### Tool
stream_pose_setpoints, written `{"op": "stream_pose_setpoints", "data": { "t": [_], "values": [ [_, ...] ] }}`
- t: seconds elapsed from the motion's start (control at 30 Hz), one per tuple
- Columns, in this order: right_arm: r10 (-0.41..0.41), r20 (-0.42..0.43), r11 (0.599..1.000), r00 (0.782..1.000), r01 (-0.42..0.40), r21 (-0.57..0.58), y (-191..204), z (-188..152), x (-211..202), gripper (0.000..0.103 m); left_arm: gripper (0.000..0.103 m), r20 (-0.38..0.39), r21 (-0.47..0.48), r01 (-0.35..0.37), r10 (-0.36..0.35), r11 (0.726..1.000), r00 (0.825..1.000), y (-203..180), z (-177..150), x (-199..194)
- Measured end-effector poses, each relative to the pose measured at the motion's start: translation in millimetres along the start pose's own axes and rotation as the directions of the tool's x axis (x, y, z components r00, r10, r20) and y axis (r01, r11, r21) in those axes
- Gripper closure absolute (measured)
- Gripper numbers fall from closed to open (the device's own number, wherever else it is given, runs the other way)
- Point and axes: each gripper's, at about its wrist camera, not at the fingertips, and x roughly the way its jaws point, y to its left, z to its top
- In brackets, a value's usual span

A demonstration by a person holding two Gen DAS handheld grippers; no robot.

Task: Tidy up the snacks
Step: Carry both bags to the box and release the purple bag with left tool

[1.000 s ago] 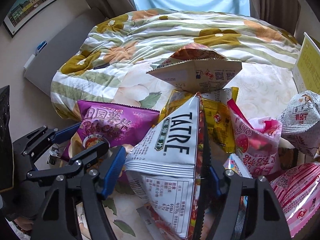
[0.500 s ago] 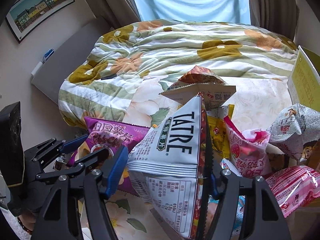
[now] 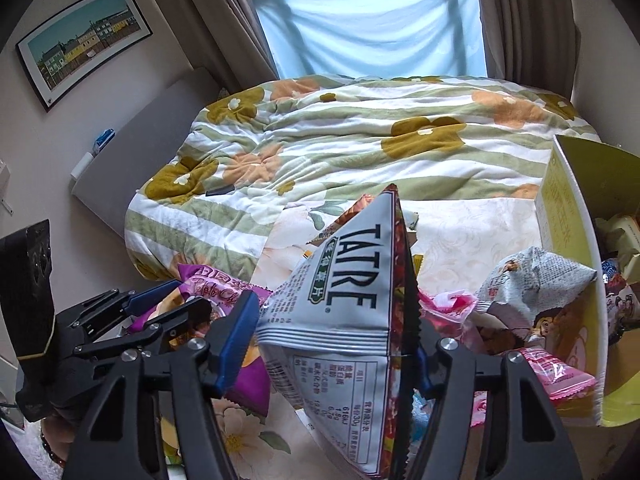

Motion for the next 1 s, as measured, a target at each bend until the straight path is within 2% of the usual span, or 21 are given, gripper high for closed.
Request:
{"op": "stream_pose_setpoints", "data": {
  "t": [0.23,0.43,0.57,0.77,1.0],
  "values": [
    [-0.023,0.088,0.999,0.996,0.021,0.027,-27.0,21.1,-60.0,0.043,0.063,0.080,0.068,0.031,-0.037,0.997,0.996,-51.5,39.5,-33.2],
    [-0.095,0.165,0.995,0.982,0.091,0.028,-74.0,42.1,-129.1,0.043,0.063,0.163,0.125,0.074,-0.094,0.989,0.982,-128.6,80.4,-55.7],
    [-0.152,0.194,0.988,0.969,0.147,0.040,-114.1,46.7,-169.8,0.043,0.063,0.193,0.169,0.116,-0.148,0.979,0.970,-189.8,102.4,-57.6],
    [-0.229,0.194,0.973,0.954,0.219,0.072,-185.7,45.1,-214.4,0.043,0.063,0.171,0.210,0.190,-0.228,0.959,0.959,-282.2,116.8,-36.1],
    [-0.255,0.134,0.965,0.958,0.244,0.092,-258.0,26.2,-223.9,0.043,0.063,0.069,0.205,0.225,-0.244,0.952,0.967,-365.1,101.3,19.8]
  ]
}}
